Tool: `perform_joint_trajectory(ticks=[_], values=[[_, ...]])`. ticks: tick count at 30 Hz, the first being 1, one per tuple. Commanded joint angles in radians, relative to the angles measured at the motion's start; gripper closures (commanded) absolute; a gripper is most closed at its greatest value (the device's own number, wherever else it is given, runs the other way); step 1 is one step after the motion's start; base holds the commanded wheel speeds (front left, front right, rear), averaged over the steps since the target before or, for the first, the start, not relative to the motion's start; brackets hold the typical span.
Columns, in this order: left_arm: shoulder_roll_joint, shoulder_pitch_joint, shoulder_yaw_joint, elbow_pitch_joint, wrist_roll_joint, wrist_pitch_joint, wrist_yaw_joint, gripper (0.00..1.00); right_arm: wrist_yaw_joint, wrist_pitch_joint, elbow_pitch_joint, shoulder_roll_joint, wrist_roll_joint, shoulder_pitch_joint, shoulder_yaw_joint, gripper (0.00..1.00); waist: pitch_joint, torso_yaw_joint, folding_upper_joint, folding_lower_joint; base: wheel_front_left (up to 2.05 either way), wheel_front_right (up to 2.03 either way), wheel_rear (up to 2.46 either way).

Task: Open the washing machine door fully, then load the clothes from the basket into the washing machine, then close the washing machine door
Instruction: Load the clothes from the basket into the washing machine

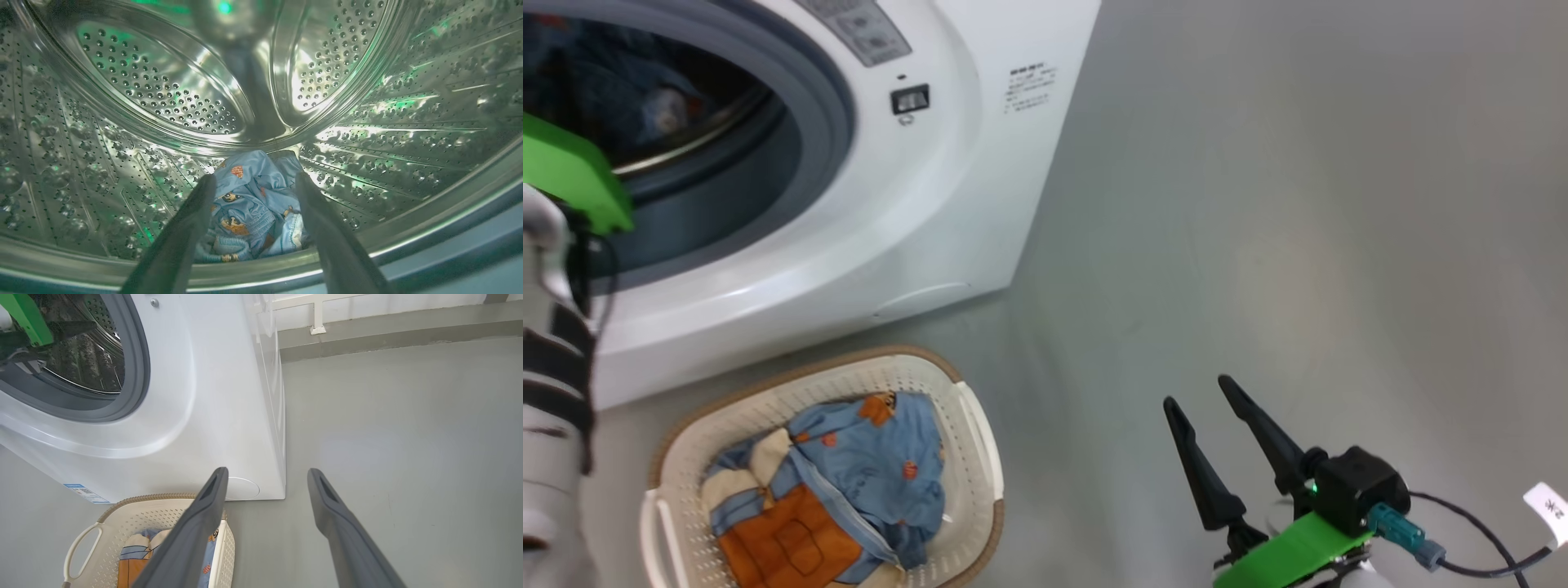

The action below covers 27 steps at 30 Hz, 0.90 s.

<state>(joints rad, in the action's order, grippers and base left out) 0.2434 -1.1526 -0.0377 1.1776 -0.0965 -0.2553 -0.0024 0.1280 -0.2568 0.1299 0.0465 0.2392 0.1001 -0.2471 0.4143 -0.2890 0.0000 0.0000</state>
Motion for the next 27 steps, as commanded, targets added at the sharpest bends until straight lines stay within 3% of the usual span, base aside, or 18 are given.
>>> perform_joint_trajectory(ticks=[1,18,27], values=[[0.032,0.027,0.016,-0.037,-0.011,-0.006,0.01,0.0,0.003,-0.005,-0.013,0.004,-0.01,-0.023,-0.019,0.0,-0.049,0.04,0.0,0.0,0.0,0.0,0.0],[-0.137,0.372,0.035,-0.315,-0.058,-0.006,0.012,0.0,0.003,-0.005,-0.006,0.004,-0.042,-0.079,0.043,0.0,-0.229,0.15,0.0,0.0,0.0,0.0,0.0],[-0.185,0.588,0.008,-0.494,-0.074,-0.006,0.007,0.0,0.003,-0.005,-0.016,0.004,-0.066,-0.1,0.075,0.0,-0.284,0.213,0.0,0.0,0.0,0.0,0.0]])
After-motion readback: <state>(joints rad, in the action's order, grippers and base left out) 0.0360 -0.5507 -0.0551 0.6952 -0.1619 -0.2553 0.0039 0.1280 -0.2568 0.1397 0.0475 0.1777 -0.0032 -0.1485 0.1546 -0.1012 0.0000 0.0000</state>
